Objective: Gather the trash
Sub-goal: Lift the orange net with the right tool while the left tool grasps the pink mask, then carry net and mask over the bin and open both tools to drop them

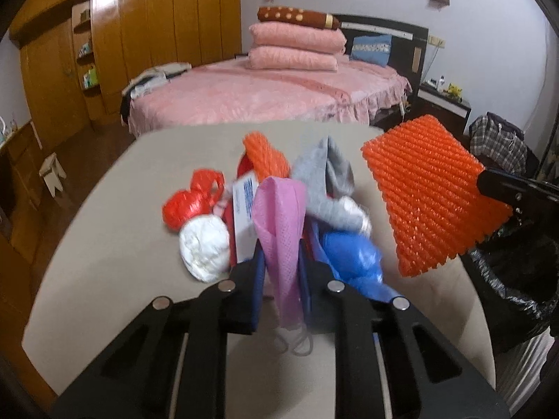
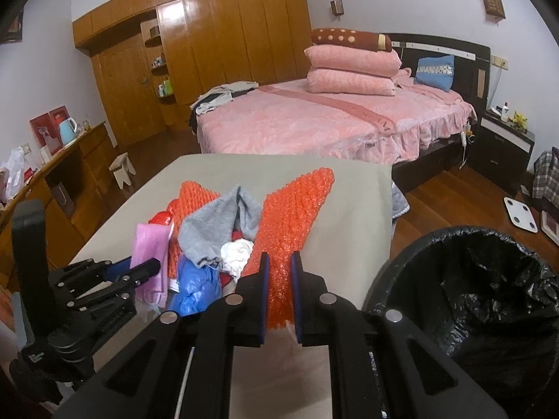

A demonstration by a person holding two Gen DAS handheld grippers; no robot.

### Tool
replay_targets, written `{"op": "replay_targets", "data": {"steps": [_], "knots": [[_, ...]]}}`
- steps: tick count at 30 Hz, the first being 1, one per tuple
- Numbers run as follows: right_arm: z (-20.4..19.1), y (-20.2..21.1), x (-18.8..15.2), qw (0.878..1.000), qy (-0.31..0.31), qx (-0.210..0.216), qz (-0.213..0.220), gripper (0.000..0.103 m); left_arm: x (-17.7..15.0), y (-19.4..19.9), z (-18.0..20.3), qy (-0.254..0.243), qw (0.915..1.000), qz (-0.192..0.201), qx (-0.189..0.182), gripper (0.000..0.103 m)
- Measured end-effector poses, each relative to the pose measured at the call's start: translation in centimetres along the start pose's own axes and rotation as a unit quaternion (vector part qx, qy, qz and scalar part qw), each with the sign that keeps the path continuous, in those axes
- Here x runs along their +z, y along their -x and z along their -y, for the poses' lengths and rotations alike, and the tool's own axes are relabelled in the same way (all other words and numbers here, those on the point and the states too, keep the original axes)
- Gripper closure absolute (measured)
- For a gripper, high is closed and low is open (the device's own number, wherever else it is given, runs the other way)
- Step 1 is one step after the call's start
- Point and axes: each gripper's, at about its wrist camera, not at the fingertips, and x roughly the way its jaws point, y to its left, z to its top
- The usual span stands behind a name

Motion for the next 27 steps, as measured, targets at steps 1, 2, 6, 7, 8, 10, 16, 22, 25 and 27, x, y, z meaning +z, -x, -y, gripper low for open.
{"op": "replay_targets", "data": {"steps": [1,2,6,7,8,10,16,22,25,27], "knots": [[-0.1,0.4,0.2,1.000,0.001,-0.001,0.005,0.091,0.3,0.6,0.1,0.000,1.0000,0.008,0.000,0.086],[-0.1,0.8,0.3,1.000,0.002,-0.002,0.010,0.091,0.6,1.0,0.2,0.000,0.9999,0.014,-0.002,0.086],[0.1,2.5,0.8,1.000,0.003,-0.008,0.027,0.091,2.0,2.7,0.8,-0.002,0.9994,0.032,-0.010,0.086],[0.2,2.8,0.8,1.000,0.003,-0.009,0.030,0.091,2.4,3.1,1.1,-0.004,0.9992,0.037,-0.014,0.086],[0.4,3.2,0.8,0.999,0.002,-0.013,0.034,0.091,2.7,3.3,1.4,-0.005,0.9990,0.041,-0.017,0.086],[0.9,4.1,0.8,0.999,-0.001,-0.019,0.039,0.091,3.3,3.8,2.2,-0.009,0.9985,0.047,-0.026,0.086],[3.4,6.5,0.5,0.997,-0.016,-0.049,0.052,0.091,5.0,3.7,5.5,-0.025,0.9963,0.052,-0.063,0.086],[7.1,8.7,-0.4,0.993,-0.039,-0.092,0.056,0.091,5.8,3.3,10.7,-0.059,0.9905,0.060,-0.109,0.086],[9.6,9.8,-1.3,0.989,-0.060,-0.119,0.056,0.091,6.2,2.7,13.3,-0.072,0.9867,0.059,-0.133,0.086],[10.7,10.2,-1.8,0.987,-0.069,-0.134,0.053,0.091,6.3,2.4,14.9,-0.077,0.9842,0.057,-0.149,0.086]]}}
